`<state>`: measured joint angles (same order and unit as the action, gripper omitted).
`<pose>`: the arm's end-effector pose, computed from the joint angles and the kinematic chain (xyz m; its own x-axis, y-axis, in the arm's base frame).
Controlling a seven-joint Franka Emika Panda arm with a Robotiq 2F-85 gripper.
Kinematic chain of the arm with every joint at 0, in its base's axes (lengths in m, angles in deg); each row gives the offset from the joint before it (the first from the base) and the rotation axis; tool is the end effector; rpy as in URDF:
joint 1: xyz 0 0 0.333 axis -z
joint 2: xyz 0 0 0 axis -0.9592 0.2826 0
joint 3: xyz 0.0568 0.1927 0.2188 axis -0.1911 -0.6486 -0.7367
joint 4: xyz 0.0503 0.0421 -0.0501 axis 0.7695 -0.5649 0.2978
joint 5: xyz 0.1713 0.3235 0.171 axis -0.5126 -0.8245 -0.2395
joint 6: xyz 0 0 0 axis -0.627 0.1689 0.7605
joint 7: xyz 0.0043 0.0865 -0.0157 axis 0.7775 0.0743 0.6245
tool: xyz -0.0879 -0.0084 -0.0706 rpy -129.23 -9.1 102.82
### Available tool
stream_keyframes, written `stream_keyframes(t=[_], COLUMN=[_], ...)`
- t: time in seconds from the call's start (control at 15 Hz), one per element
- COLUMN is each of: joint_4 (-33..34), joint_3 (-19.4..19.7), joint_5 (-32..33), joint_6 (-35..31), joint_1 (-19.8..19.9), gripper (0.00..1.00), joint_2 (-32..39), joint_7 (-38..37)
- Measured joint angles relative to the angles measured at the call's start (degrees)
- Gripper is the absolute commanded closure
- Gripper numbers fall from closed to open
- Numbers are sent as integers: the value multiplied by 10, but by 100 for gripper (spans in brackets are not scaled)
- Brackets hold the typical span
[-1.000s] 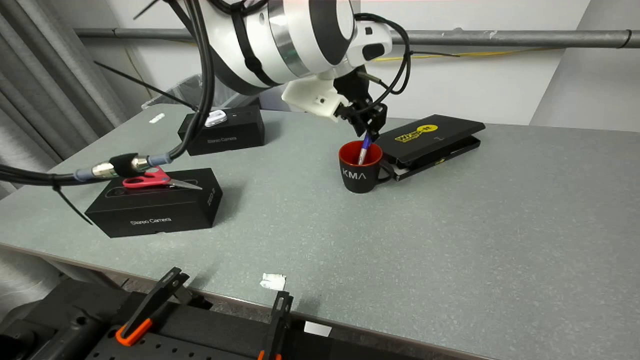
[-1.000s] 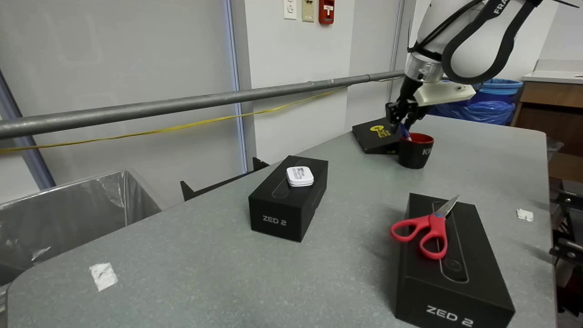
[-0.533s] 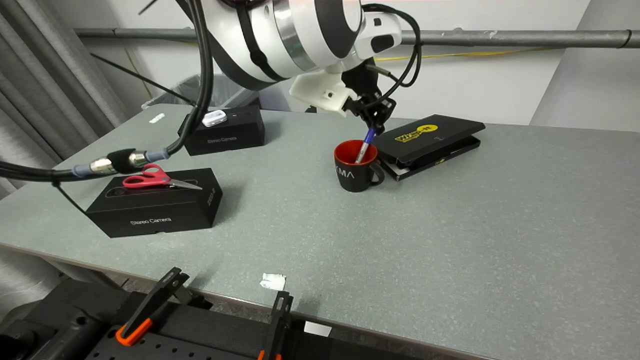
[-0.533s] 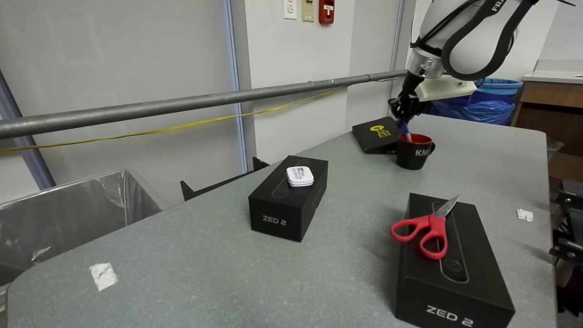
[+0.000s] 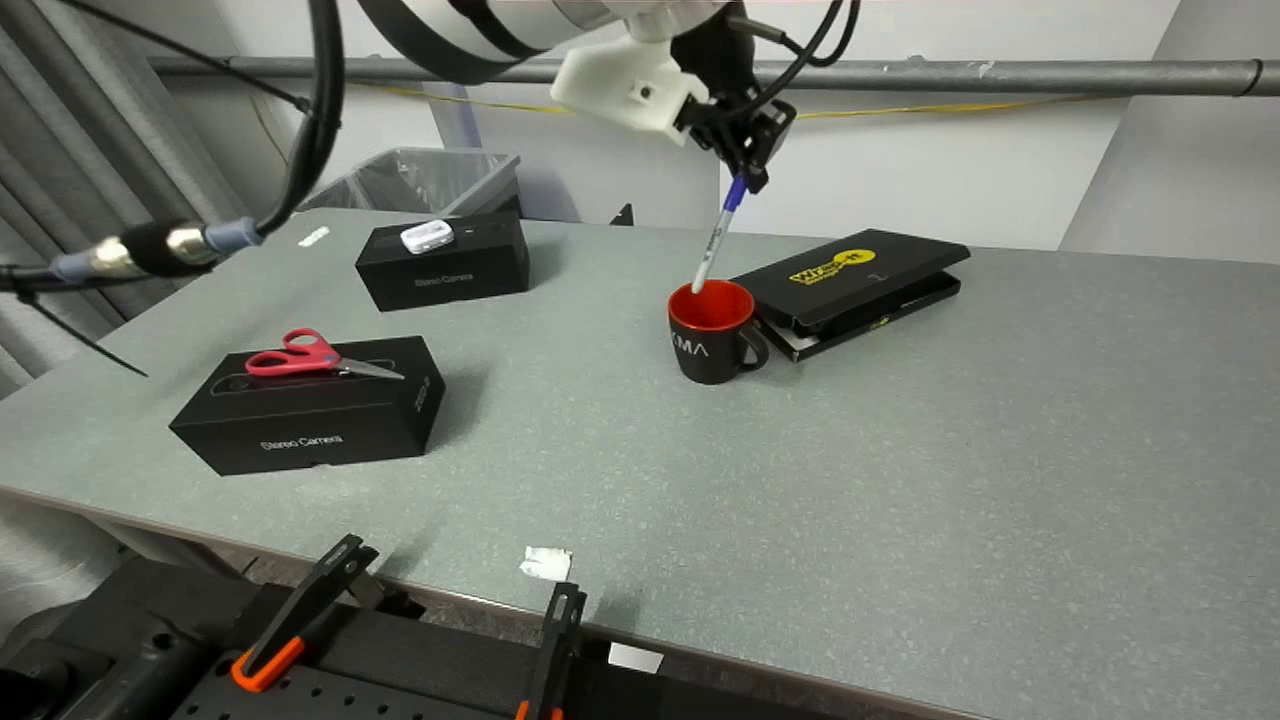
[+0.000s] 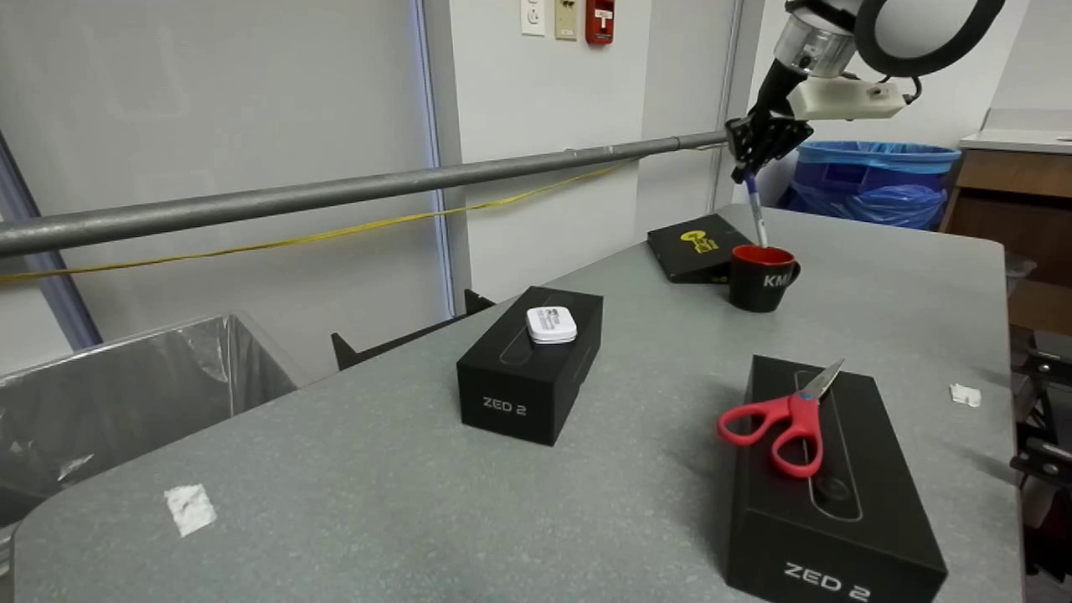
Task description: Remove the marker out of the cup and put it on the table
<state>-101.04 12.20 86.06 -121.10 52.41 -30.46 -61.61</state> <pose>0.5257 -0.1431 0.2630 0.7135 -0.5095 0.4809 -0.5773 -0.8165 -0.0087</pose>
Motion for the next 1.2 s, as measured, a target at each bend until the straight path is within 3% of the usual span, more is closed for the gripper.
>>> stream_keyframes(t=[0.33,0.6,0.73,1.0,1.07,1.2], joint_4=[-73,-70,-49,4,16,37], joint_3=[-86,-164,-204,-207,-201,-184], joint_5=[-15,-63,-68,-48,-42,-30], joint_6=[11,42,64,73,73,73], joint_1=[-25,-33,-13,-5,-7,-16], gripper=[96,96,96,96,61,53], joint_2=[-53,-13,19,89,103,128], joint_7=[13,13,13,3,-2,-14])
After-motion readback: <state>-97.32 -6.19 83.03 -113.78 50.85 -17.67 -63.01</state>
